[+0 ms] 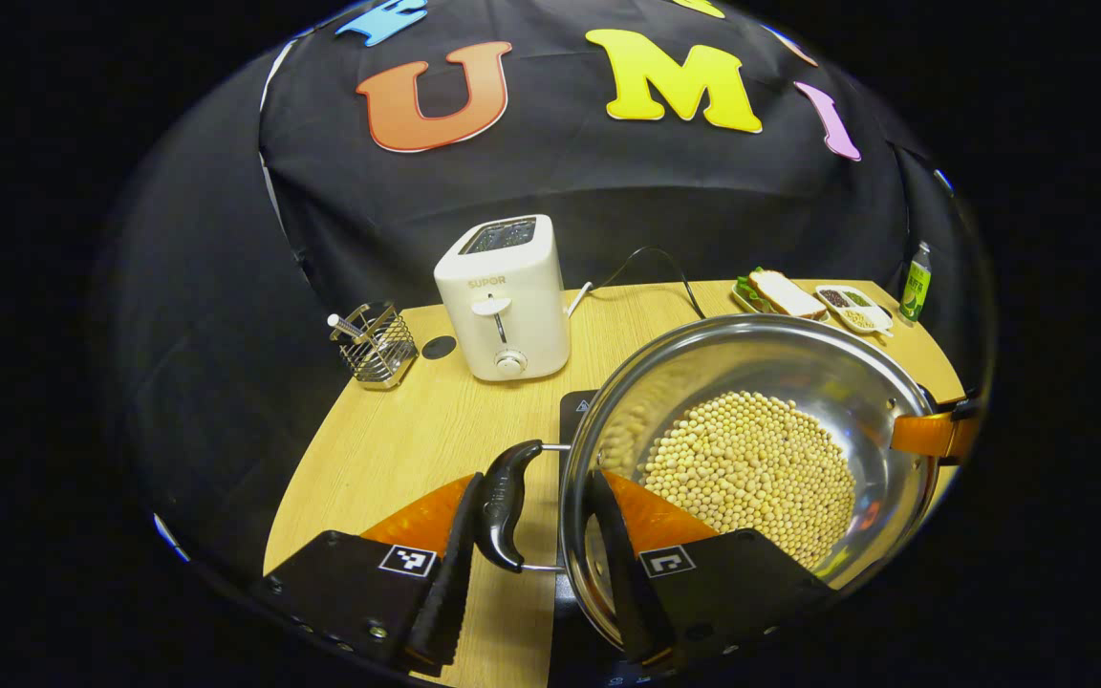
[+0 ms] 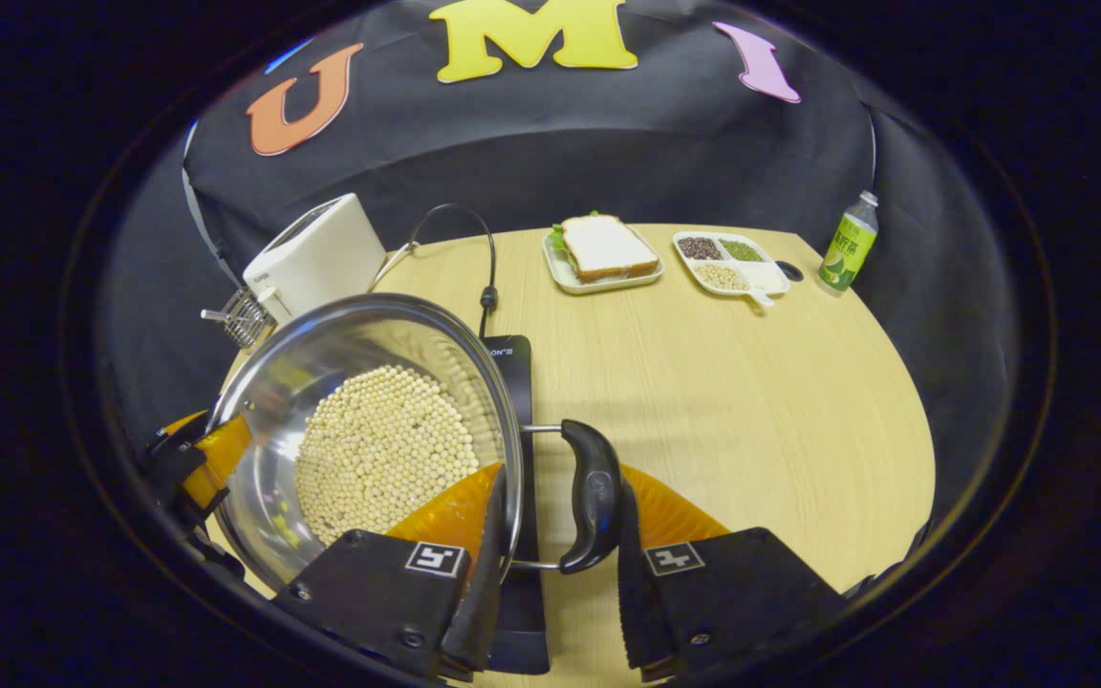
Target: First push the handle of the pot to place it horizontally, then grasp the pot with both hands and set it on the induction cooktop.
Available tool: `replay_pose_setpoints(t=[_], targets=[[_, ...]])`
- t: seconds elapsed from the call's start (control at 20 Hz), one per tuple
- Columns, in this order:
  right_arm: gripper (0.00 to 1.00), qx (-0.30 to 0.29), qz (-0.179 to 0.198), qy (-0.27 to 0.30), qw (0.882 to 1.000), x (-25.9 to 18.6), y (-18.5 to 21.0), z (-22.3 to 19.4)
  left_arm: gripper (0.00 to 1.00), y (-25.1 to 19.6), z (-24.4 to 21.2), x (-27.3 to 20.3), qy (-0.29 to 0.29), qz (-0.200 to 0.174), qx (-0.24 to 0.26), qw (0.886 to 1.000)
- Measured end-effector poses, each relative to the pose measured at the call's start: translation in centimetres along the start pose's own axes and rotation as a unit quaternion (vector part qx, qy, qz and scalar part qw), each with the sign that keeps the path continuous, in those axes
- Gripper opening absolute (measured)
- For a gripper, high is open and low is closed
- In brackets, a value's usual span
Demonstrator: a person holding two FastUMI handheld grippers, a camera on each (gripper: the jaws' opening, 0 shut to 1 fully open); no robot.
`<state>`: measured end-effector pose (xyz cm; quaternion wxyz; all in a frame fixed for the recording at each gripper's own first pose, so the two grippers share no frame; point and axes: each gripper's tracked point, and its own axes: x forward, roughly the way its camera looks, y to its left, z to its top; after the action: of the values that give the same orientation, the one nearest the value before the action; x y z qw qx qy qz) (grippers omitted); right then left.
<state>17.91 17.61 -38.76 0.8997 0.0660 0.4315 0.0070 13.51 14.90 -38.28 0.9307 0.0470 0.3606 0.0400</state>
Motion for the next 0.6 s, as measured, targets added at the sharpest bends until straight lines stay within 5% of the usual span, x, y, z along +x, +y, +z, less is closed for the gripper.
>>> replay_pose_setpoints(t=[0.3, 0.35, 0.4, 0.6], targets=[[0.64, 0.004, 0.019, -0.023, 1.000, -0.1, 0.2, 0.5, 0.72, 1.2, -0.1, -0.3, -0.010, 0.019, 0.000, 1.000], [0.68, 0.007, 0.025, -0.035, 0.999, -0.1, 0.2, 0.9, 0.89, 1.2, -0.4, -0.7, -0.012, 0.020, 0.000, 1.000], [0.80, 0.003, 0.020, -0.048, 0.999, -0.4, -0.3, 1.2, 0.97, 0.9, -0.4, -0.9, -0.019, 0.012, -0.004, 1.000], [0.81, -0.028, 0.016, -0.070, 0.997, -1.1, -0.6, 1.8, 0.96, 1.4, -0.2, -1.8, -0.026, 0.020, -0.005, 0.999]])
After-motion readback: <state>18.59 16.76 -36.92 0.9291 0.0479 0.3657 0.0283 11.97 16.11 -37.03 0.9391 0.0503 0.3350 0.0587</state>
